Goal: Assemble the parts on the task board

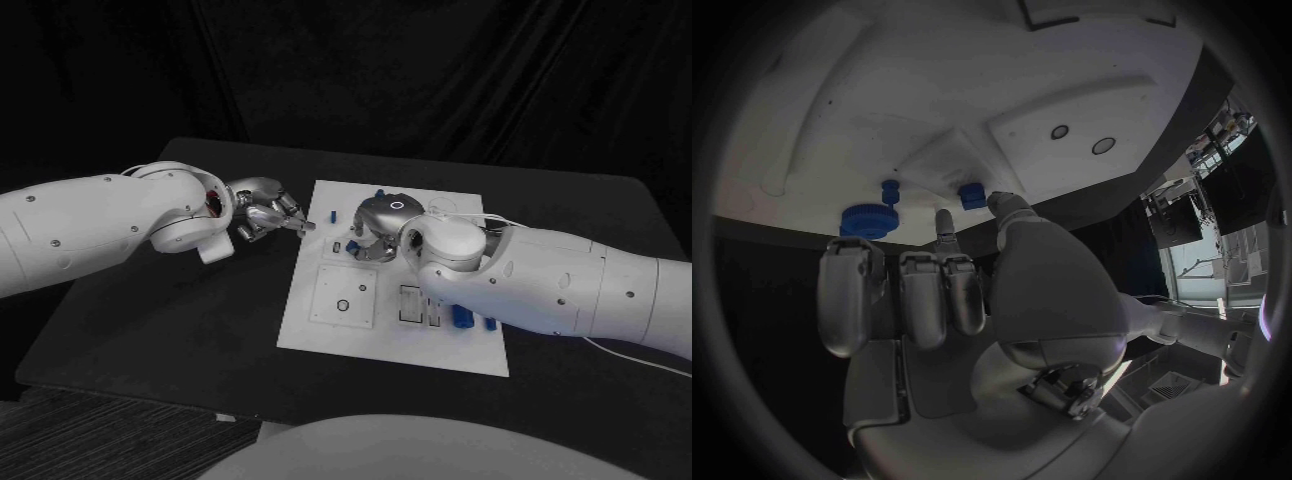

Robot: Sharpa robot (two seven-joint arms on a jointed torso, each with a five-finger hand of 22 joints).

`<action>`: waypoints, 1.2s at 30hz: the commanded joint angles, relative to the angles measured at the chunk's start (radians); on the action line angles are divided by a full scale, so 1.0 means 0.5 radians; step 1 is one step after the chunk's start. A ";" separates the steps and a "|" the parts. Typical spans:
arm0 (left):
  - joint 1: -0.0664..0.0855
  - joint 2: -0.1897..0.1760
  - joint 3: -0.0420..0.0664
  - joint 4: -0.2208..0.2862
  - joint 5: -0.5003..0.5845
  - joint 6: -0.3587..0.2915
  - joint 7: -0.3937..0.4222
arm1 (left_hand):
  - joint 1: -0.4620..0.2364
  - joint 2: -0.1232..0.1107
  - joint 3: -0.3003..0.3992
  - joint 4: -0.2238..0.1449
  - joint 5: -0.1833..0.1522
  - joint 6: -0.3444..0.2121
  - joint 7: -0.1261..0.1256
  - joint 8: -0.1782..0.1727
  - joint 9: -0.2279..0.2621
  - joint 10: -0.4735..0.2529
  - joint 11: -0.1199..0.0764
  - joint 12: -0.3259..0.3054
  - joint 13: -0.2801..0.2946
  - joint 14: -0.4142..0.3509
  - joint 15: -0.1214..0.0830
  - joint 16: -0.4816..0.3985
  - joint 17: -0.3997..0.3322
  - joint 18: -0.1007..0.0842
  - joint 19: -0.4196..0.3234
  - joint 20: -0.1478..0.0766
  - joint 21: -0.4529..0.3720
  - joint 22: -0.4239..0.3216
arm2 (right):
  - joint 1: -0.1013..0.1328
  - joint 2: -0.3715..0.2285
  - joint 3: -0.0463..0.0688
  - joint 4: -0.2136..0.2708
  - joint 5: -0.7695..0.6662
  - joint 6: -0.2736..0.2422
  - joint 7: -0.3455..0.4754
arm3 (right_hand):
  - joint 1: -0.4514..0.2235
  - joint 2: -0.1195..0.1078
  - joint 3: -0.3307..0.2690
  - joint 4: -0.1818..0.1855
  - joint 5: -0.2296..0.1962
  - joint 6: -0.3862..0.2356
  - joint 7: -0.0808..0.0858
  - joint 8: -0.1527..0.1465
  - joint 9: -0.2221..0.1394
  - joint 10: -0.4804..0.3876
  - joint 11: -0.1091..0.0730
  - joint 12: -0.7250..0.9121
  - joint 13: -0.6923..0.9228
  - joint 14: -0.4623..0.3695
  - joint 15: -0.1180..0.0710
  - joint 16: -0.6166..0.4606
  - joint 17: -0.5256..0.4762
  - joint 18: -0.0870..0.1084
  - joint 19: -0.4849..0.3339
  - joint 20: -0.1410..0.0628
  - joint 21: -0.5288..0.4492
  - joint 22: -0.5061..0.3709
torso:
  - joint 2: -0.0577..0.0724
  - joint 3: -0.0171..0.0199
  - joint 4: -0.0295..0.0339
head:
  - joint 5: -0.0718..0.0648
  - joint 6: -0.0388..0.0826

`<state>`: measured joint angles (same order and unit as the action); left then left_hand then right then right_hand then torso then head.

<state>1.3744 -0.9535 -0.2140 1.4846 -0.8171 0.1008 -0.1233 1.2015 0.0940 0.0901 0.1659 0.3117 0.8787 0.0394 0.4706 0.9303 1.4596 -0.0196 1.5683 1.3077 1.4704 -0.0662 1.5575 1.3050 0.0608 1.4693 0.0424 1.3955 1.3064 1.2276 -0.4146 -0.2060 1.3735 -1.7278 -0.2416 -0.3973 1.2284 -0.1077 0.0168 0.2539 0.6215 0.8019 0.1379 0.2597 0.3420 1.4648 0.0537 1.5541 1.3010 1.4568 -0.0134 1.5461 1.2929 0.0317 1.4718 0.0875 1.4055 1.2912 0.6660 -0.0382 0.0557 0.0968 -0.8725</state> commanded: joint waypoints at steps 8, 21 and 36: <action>-0.011 0.008 0.002 -0.008 0.013 0.046 -0.001 | 0.021 0.003 -0.013 0.048 0.037 -0.011 0.000 0.040 0.045 0.222 -0.017 0.005 0.526 0.201 -0.021 0.026 0.532 -0.033 0.013 -0.014 -0.025 0.411 | -0.029 0.018 0.001 -0.033 -0.020 -0.011 0.007 | -0.035 0.008 0.095 -0.017 0.047 -0.029 -0.002 0.049 0.048 0.212 0.009 0.033 0.540 0.228 0.003 0.049 0.556 0.023 0.040 0.013 -0.005 0.444 | -0.003 -0.0016 0.005 | -0.003 0.000; -0.025 0.013 0.002 -0.018 0.013 0.057 -0.004 | 0.022 0.002 -0.012 0.053 0.037 -0.016 0.001 0.040 0.043 0.222 -0.016 0.005 0.526 0.201 -0.020 0.026 0.532 -0.032 0.011 -0.013 -0.029 0.410 | -0.054 0.056 0.001 -0.062 -0.020 -0.072 0.051 | -0.027 0.010 0.114 -0.036 0.025 -0.011 -0.006 0.068 0.059 0.212 0.007 0.033 0.540 0.228 0.001 0.049 0.556 0.024 0.038 0.013 -0.006 0.444 | -0.002 -0.0037 0.005 | 0.000 0.000; -0.051 0.025 0.002 -0.033 0.013 0.083 -0.006 | 0.025 0.004 -0.010 0.058 0.038 -0.021 0.002 0.041 0.041 0.222 -0.015 0.005 0.526 0.201 -0.019 0.026 0.532 -0.030 0.006 -0.013 -0.038 0.407 | -0.070 0.072 0.001 -0.082 -0.020 -0.040 0.054 | 0.120 0.038 0.275 -0.199 0.153 0.077 -0.037 0.162 0.141 0.212 -0.022 0.033 0.540 0.228 -0.023 0.049 0.556 0.026 0.033 -0.007 -0.013 0.441 | -0.002 -0.0052 0.001 | 0.004 0.000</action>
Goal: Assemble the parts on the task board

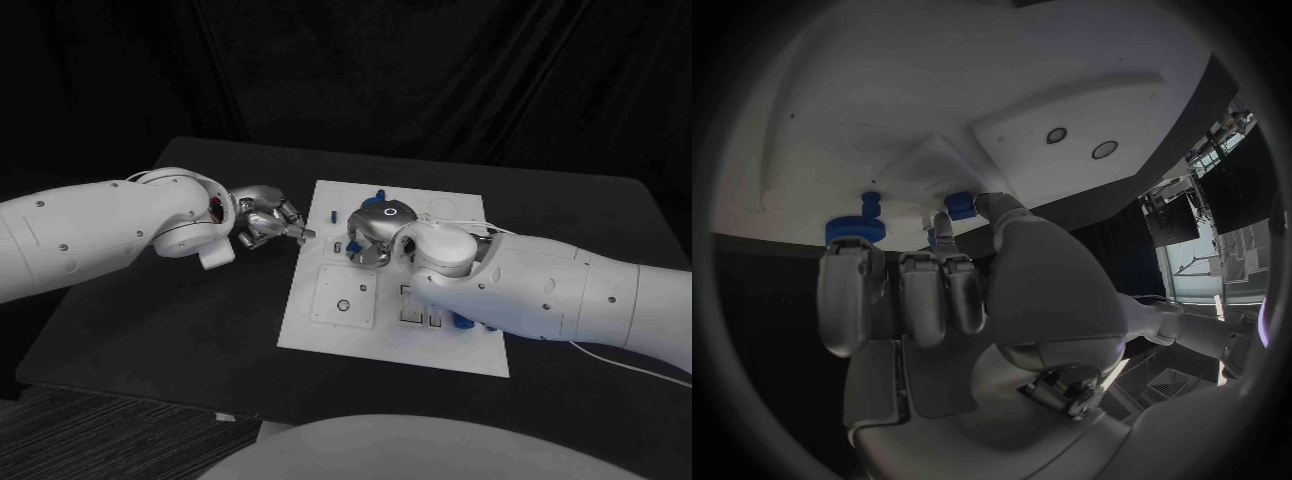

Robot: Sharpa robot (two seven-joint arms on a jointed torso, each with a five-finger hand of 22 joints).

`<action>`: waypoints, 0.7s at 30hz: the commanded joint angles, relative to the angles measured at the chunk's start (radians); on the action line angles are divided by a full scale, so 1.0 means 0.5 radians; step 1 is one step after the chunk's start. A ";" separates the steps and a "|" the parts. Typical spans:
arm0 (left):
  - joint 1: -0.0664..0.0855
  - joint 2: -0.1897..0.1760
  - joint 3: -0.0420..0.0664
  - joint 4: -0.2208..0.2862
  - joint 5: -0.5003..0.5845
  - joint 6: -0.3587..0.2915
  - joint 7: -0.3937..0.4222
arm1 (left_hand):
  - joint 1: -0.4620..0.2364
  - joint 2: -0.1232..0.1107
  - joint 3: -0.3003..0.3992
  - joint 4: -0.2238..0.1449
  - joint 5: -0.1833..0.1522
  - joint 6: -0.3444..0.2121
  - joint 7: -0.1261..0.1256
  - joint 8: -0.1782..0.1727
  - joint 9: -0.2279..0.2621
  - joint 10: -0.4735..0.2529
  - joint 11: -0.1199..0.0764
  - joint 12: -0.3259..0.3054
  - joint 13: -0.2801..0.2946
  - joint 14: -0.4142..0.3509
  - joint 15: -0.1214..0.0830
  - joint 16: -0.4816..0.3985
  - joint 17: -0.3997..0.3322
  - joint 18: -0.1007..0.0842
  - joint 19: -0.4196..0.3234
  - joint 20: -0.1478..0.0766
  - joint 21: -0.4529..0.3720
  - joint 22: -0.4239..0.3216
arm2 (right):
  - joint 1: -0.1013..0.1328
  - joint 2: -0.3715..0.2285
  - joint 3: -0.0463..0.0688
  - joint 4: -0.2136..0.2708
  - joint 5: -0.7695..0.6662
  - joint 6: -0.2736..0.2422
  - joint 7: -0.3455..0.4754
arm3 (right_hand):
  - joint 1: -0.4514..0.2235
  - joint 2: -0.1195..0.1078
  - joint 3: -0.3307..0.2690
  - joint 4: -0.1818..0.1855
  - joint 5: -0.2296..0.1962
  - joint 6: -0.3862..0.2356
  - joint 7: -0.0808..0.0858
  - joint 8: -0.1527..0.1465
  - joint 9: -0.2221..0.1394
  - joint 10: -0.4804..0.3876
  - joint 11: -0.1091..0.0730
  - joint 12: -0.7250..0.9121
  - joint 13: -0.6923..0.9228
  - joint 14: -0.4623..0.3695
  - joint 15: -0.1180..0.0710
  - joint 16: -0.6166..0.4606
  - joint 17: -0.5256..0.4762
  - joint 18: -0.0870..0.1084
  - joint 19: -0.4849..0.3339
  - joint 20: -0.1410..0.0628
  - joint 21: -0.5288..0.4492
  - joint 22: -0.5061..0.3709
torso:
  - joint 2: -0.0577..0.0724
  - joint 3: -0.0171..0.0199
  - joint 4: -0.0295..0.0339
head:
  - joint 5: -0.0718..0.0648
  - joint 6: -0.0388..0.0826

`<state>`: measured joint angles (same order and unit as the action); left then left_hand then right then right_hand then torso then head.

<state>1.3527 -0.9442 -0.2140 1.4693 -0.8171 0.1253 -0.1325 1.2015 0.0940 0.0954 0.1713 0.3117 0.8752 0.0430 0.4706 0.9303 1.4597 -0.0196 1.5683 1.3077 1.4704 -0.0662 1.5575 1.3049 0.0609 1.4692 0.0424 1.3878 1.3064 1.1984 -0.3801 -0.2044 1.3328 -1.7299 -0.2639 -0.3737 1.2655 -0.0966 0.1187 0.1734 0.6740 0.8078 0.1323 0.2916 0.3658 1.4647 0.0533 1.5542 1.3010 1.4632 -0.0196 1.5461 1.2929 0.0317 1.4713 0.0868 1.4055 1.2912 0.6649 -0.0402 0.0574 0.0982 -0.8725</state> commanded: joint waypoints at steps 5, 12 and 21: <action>-0.020 0.011 0.002 -0.008 0.013 0.038 0.015 | 0.026 0.004 -0.020 0.048 0.038 -0.015 -0.005 0.041 0.041 0.222 -0.015 0.005 0.526 0.201 -0.019 0.027 0.532 -0.030 0.005 -0.012 -0.025 0.406 | -0.015 0.001 -0.002 0.000 -0.015 0.009 0.011 | 0.082 0.017 0.157 -0.102 0.038 0.094 -0.040 0.136 0.135 0.212 -0.035 0.033 0.540 0.215 -0.023 0.049 0.556 0.027 0.031 -0.018 -0.018 0.440 | -0.001 -0.0007 -0.003 | 0.003 0.000; -0.029 0.011 0.002 -0.011 0.013 0.044 0.012 | 0.028 0.004 -0.019 0.048 0.039 -0.016 -0.005 0.042 0.040 0.222 -0.015 0.005 0.526 0.201 -0.019 0.027 0.532 -0.029 0.002 -0.012 -0.030 0.405 | -0.016 -0.009 -0.002 0.002 -0.015 -0.005 0.018 | 0.075 0.009 0.195 -0.126 0.022 0.094 -0.043 0.151 0.159 0.212 -0.038 0.033 0.540 0.215 -0.026 0.049 0.556 0.029 0.027 -0.022 -0.026 0.437 | -0.002 -0.0006 -0.004 | 0.009 0.000; -0.034 0.016 0.002 -0.016 0.013 0.054 0.009 | 0.031 0.004 -0.018 0.049 0.041 -0.018 -0.005 0.043 0.040 0.222 -0.015 0.005 0.526 0.201 -0.018 0.027 0.532 -0.027 -0.001 -0.012 -0.037 0.403 | -0.016 -0.017 -0.002 0.000 -0.015 -0.027 0.036 | 0.061 0.005 0.263 -0.183 -0.073 0.084 -0.048 0.178 0.212 0.212 -0.043 0.033 0.540 0.215 -0.031 0.049 0.556 0.038 0.007 -0.027 -0.065 0.424 | -0.001 0.0000 -0.003 | 0.005 0.000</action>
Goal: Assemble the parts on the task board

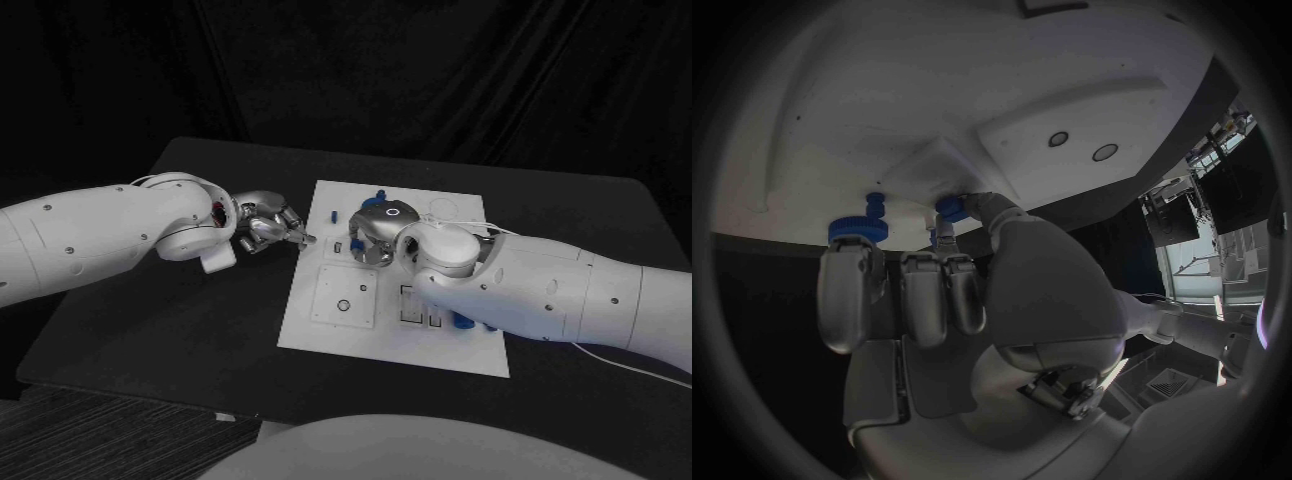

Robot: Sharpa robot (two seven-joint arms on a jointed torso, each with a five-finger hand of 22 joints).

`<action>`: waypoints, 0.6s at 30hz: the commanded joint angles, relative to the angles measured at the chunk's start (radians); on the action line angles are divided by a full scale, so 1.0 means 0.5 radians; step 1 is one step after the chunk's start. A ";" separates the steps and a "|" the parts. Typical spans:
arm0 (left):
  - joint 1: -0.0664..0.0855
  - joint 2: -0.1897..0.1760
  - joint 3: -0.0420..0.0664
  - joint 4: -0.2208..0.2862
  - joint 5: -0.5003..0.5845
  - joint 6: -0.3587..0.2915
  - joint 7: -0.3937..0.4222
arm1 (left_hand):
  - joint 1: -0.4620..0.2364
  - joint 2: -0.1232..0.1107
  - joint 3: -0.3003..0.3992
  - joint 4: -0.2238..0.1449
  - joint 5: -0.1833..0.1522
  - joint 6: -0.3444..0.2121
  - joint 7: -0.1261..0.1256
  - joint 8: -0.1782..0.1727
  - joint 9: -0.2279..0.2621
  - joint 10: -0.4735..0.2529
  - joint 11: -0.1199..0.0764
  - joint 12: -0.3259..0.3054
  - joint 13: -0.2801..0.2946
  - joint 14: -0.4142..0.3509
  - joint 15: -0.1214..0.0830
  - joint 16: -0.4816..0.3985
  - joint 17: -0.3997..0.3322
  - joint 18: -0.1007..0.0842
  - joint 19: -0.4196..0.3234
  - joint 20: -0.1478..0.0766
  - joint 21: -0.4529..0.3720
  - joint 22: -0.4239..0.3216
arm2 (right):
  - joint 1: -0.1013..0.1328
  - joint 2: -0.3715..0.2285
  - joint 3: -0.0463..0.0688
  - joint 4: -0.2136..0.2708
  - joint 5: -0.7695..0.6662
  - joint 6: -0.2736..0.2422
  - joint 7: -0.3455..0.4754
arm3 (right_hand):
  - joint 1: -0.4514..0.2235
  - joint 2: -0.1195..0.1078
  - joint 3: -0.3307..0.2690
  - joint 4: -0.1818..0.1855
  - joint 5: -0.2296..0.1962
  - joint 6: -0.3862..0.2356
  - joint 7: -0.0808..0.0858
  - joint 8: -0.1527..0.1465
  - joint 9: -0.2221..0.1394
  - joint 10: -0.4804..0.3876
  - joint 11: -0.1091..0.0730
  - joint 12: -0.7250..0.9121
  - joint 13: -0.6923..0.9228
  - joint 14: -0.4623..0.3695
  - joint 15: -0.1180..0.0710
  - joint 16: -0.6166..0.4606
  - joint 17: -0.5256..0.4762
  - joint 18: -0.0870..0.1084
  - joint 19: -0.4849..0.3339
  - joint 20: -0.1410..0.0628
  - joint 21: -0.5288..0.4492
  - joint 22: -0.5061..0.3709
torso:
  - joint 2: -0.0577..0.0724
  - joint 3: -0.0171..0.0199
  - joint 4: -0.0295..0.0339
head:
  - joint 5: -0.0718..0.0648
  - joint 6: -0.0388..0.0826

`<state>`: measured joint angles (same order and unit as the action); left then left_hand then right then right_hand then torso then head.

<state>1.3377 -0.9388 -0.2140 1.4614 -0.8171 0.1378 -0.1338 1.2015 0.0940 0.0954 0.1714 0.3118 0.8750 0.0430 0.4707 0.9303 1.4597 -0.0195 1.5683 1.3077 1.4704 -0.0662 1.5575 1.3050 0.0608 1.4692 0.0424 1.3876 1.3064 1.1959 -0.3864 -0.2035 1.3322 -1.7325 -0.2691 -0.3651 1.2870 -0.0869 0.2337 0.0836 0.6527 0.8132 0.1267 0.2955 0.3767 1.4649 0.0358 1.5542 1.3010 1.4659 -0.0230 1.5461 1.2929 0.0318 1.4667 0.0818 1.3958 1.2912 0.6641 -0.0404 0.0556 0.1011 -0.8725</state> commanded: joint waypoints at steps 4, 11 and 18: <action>-0.005 0.009 0.002 -0.001 0.013 0.032 0.013 | 0.032 0.004 -0.017 0.050 0.041 -0.018 -0.005 0.043 0.039 0.222 -0.014 0.005 0.526 0.201 -0.018 0.027 0.532 -0.026 -0.003 -0.011 -0.040 0.401 | -0.011 -0.012 -0.003 0.003 -0.010 -0.057 0.028 | 0.024 -0.006 0.063 -0.037 -0.072 0.087 -0.044 0.197 0.225 0.212 -0.014 0.033 0.540 0.210 -0.029 0.049 0.556 0.042 0.008 -0.021 -0.063 0.418 | 0.000 0.0010 -0.001 | 0.001 0.000; -0.007 0.015 0.002 -0.002 0.013 0.012 0.044 | 0.052 -0.005 -0.011 0.047 0.054 -0.027 -0.004 0.048 0.035 0.222 -0.013 0.005 0.526 0.201 -0.016 0.027 0.532 -0.025 -0.007 -0.010 -0.045 0.400 | -0.011 -0.046 -0.003 0.018 -0.010 -0.246 0.098 | 0.040 0.008 0.100 -0.091 -0.130 0.129 -0.064 0.248 0.283 0.212 -0.031 0.033 0.540 0.210 -0.043 0.049 0.556 0.050 -0.007 -0.031 -0.097 0.408 | 0.001 0.0009 -0.003 | 0.002 0.000; -0.008 0.020 0.002 0.004 0.012 -0.004 0.224 | 0.257 -0.090 0.075 -0.091 0.164 -0.148 0.035 -0.042 -0.076 0.222 0.014 0.005 0.526 0.201 0.001 0.027 0.532 -0.024 -0.014 -0.003 -0.053 0.399 | -0.007 -0.130 -0.003 0.105 0.062 -0.539 0.232 | 0.038 0.010 0.111 -0.115 -0.145 0.174 -0.084 0.284 0.318 0.212 -0.049 0.033 0.540 0.210 -0.057 0.049 0.556 0.047 -0.001 -0.043 -0.088 0.412 | -0.001 0.0012 -0.003 | 0.007 0.000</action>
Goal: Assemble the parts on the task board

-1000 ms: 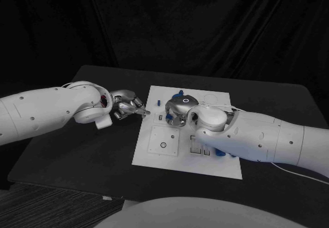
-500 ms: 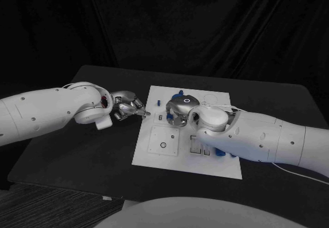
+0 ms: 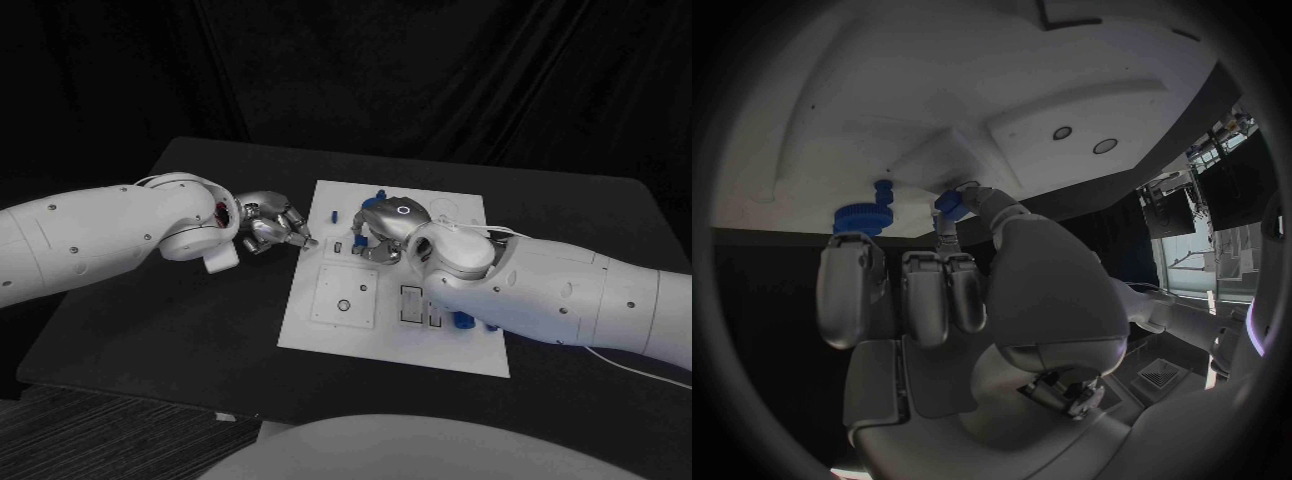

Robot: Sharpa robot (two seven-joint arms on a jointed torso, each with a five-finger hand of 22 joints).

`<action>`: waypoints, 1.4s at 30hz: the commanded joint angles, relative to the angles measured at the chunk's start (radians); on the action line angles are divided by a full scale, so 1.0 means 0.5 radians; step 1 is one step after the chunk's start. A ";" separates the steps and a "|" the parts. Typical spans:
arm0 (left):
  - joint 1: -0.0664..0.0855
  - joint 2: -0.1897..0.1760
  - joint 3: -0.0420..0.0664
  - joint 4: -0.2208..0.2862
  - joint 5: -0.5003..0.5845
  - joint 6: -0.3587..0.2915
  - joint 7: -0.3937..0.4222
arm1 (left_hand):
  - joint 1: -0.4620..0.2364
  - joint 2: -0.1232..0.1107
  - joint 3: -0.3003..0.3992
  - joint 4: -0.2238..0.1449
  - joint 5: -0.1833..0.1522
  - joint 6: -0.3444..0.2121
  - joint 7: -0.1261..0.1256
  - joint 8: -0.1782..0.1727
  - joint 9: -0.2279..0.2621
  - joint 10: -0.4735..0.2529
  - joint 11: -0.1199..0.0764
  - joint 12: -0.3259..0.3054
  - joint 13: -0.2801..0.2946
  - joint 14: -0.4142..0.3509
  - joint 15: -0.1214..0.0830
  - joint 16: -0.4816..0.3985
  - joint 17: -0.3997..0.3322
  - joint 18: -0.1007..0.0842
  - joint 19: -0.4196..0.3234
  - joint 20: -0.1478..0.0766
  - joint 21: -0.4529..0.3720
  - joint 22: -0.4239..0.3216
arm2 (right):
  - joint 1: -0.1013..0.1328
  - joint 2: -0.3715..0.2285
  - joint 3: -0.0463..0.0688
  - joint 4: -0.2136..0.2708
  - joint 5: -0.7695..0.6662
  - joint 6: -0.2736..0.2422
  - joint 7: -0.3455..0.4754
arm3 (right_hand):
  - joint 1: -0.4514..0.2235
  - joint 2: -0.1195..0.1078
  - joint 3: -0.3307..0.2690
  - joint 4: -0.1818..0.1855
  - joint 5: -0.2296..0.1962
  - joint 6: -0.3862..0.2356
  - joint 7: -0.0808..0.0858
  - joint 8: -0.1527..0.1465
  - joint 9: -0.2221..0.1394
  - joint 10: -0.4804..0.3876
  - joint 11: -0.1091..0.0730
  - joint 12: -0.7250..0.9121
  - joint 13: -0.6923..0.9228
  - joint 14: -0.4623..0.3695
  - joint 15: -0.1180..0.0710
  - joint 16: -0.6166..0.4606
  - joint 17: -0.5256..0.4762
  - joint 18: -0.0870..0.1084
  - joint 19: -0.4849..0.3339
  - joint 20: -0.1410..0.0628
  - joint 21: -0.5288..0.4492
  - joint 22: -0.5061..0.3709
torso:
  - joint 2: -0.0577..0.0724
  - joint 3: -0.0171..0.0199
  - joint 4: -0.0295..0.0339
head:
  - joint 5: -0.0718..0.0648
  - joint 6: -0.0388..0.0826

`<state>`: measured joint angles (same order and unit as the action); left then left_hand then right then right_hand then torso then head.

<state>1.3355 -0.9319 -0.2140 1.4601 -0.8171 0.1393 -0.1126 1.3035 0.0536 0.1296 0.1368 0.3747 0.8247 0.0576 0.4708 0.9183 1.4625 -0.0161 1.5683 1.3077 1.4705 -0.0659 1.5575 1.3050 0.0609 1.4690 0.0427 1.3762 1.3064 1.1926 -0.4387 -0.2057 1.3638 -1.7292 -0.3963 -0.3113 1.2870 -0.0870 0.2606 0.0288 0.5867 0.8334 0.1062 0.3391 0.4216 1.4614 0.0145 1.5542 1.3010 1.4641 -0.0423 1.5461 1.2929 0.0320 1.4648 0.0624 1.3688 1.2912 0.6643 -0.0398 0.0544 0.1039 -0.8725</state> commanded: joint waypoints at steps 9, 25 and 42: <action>-0.005 0.022 0.002 0.022 -0.128 -0.077 0.500 | 0.169 -0.083 0.223 -0.147 0.044 -0.236 0.170 -0.508 -0.641 0.217 0.151 0.005 0.526 0.201 0.110 0.027 0.532 -0.026 -0.021 0.102 -0.029 0.399 | 0.029 -0.145 0.001 0.204 0.345 -0.624 0.363 | 0.026 0.001 0.053 -0.006 -0.018 0.132 -0.045 0.197 0.234 0.219 -0.009 0.033 0.540 0.213 -0.021 0.049 0.556 0.041 0.013 -0.008 -0.014 0.419 | -0.003 0.0022 -0.005 | 0.002 0.000; -0.036 0.049 0.002 0.048 -0.182 -0.074 0.618 | 0.111 -0.162 0.497 -0.210 0.047 -0.444 0.119 -0.784 -1.196 0.217 0.077 0.005 0.526 0.201 0.066 0.027 0.532 -0.028 -0.011 0.071 0.003 0.406 | 0.047 -0.209 0.001 0.300 0.572 -0.783 0.532 | 0.010 -0.002 0.053 -0.003 -0.035 0.134 -0.049 0.198 0.245 0.219 -0.013 0.033 0.540 0.213 -0.025 0.049 0.556 0.041 0.013 -0.013 -0.017 0.419 | -0.001 0.0005 -0.005 | -0.013 0.000; -0.040 0.049 0.002 0.055 -0.183 -0.095 0.631 | 0.083 -0.150 0.542 -0.206 0.055 -0.377 0.162 -0.798 -1.262 0.217 0.106 0.005 0.526 0.201 0.086 0.027 0.532 -0.029 -0.010 0.081 0.005 0.405 | 0.045 -0.189 0.001 0.259 0.578 -0.682 0.472 | 0.007 0.000 0.054 -0.002 -0.059 0.125 -0.049 0.192 0.247 0.219 -0.012 0.033 0.540 0.213 -0.026 0.049 0.556 0.044 0.008 -0.014 -0.028 0.415 | 0.001 -0.0007 -0.001 | -0.012 0.000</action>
<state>1.3171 -0.9095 -0.2138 1.4848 -0.9079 0.0996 0.1785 1.3673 -0.0260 0.3567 0.0428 0.4064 0.6183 0.1428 0.0736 0.2927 1.4701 0.0343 1.5683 1.3067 1.4670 -0.0265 1.5575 1.3050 0.0609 1.4638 0.0805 1.3766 1.3064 1.2139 -0.5343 -0.2058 1.4940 -1.4439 -0.7510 -0.0600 1.2868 -0.0872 0.2606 0.0288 0.5634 0.8344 0.1052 0.3429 0.4303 1.4614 0.0143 1.5541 1.3010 1.4557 -0.0512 1.5461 1.2929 0.0319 1.4647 0.0621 1.3689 1.2912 0.6638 -0.0393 0.0539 0.0967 -0.8725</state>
